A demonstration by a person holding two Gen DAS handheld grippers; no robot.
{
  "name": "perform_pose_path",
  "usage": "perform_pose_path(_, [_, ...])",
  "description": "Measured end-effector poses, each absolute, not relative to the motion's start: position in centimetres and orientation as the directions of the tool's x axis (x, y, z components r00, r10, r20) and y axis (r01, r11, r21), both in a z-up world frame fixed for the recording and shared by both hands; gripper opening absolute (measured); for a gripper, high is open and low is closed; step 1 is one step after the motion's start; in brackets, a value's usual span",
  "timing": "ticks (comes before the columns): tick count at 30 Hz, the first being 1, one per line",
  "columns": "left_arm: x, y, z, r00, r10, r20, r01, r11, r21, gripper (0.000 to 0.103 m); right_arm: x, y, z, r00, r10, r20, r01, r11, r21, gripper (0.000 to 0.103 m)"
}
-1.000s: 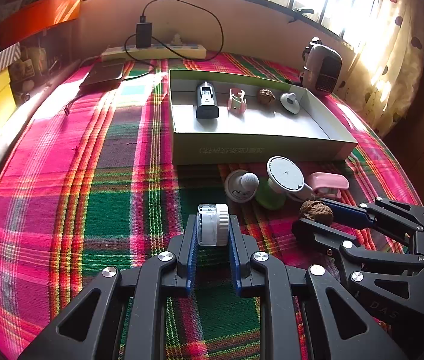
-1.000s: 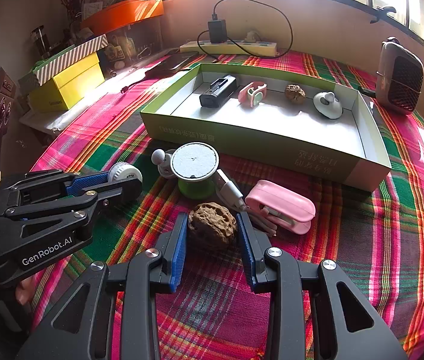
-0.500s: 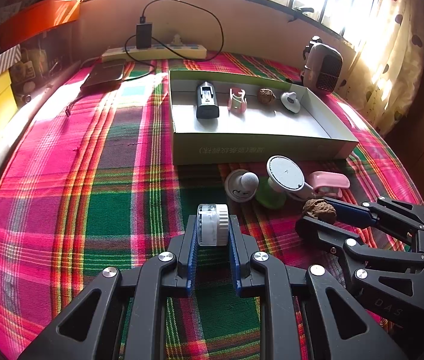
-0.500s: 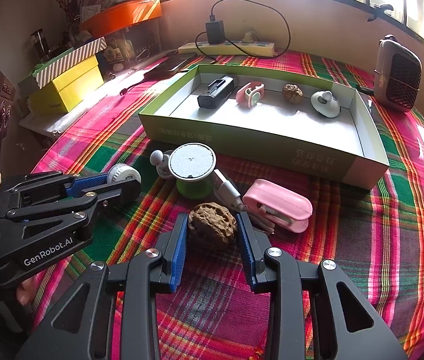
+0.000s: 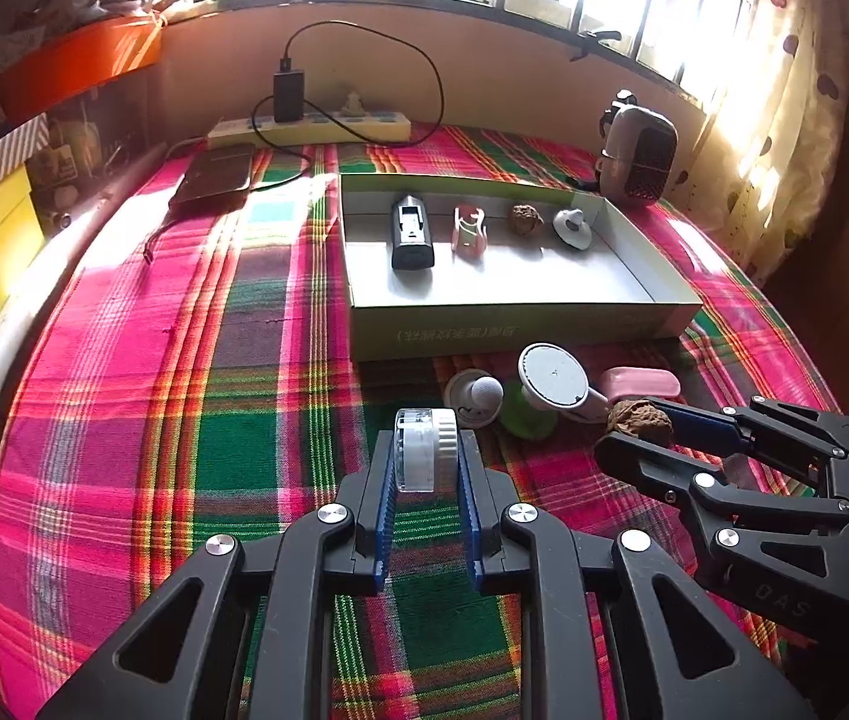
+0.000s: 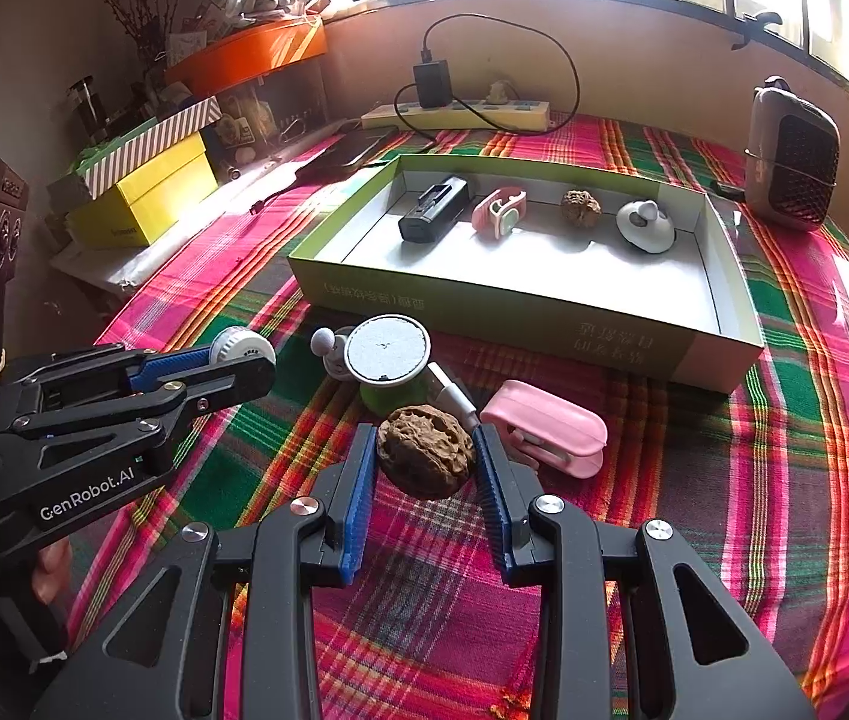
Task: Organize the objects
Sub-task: 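Close the right tool on the walnut and lift it while the left tool holds the cylinder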
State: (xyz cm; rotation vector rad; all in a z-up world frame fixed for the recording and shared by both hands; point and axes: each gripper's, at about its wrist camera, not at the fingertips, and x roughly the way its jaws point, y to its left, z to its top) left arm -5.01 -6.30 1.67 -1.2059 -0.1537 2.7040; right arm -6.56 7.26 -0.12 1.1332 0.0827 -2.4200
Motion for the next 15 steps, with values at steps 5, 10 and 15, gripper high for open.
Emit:
perform_pose_path(5, [-4.5, -6.7, 2.7, -0.673, 0.197, -0.713, -0.122, -0.98, -0.156, 0.017, -6.5, 7.5, 0.8, -0.566, -0.392, -0.725, 0.438, -0.888, 0.139, 0.034])
perform_pose_path(10, [-4.6, -7.0, 4.0, -0.686, 0.193, -0.701, -0.128, -0.981, -0.145, 0.017, -6.9, 8.0, 2.1, -0.589, -0.395, -0.705, 0.436, -0.89, 0.135, 0.034])
perform_pose_path(15, [-5.8, -5.6, 4.9, -0.693, 0.194, -0.694, -0.139, -0.981, -0.135, 0.017, -7.8, 8.7, 3.2, -0.614, -0.388, -0.687, 0.423, -0.897, 0.129, 0.033])
